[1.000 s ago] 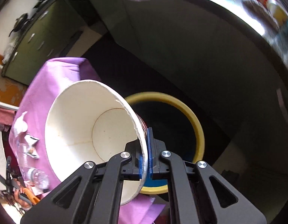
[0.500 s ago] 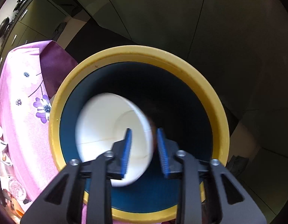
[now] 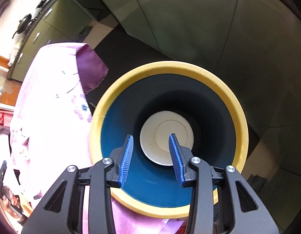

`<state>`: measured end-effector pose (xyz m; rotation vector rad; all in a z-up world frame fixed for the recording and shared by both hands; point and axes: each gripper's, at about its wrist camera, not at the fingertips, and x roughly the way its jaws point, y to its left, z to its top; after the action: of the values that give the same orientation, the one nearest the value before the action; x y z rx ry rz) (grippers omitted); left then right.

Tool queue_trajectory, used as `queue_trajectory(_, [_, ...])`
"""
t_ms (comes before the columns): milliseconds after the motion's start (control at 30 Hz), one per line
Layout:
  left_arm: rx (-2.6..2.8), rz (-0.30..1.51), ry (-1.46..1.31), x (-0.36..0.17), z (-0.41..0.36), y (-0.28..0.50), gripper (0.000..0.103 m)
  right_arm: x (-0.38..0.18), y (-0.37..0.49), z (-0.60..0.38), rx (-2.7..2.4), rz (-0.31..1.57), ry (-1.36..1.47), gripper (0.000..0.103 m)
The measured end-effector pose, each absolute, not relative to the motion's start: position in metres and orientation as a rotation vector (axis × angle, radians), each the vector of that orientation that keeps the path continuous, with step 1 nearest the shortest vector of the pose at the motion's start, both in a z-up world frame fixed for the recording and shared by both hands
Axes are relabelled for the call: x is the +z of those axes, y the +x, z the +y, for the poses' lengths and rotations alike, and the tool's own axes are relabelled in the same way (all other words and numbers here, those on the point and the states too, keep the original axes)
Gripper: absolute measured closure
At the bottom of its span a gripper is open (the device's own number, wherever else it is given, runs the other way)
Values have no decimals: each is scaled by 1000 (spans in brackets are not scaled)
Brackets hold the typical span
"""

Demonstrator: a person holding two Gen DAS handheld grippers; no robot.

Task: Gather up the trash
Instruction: 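Carry the noodle cup over the yellow-rimmed bin and release it, then grasp the clear plastic cup with the left gripper and lift it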

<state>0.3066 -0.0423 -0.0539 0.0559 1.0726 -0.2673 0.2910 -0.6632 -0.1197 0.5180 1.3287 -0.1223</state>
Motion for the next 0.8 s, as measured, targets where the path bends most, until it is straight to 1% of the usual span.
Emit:
queue_trajectory(100, [-299,1240,20,-67,-62,325,6,-112,275,-665,-92,1320,512,64])
queue_trajectory(200, [-260,1363,53,-84,-78,343,6,-109,266,-660,-64,1320,511,64])
queue_trajectory(367, [-178,1485,41,-101,-87,365,6,-110,261,-653,-41,1318,487,59])
queue_trajectory(533, [-140,1582,54,-120,-92,368,7,-112,250,-655,-18,1325,494,59])
queue_trajectory(567, [-132,1597,61,-123,-93,368,8,-114,251,-655,-13,1327,497,59])
queue_trajectory(633, [-122,1623,64,-128,-94,367,15,-120,259,-651,-5,1330,502,59])
queue_trajectory(667, [-121,1634,61,-130,-94,367,22,-122,258,-651,0,1332,505,59])
queue_trajectory(767, [-113,1655,55,-141,-97,363,33,-128,260,-650,12,1338,511,59])
queue_trajectory(800, [-112,1656,56,-146,-100,361,32,-130,261,-651,17,1341,512,59])
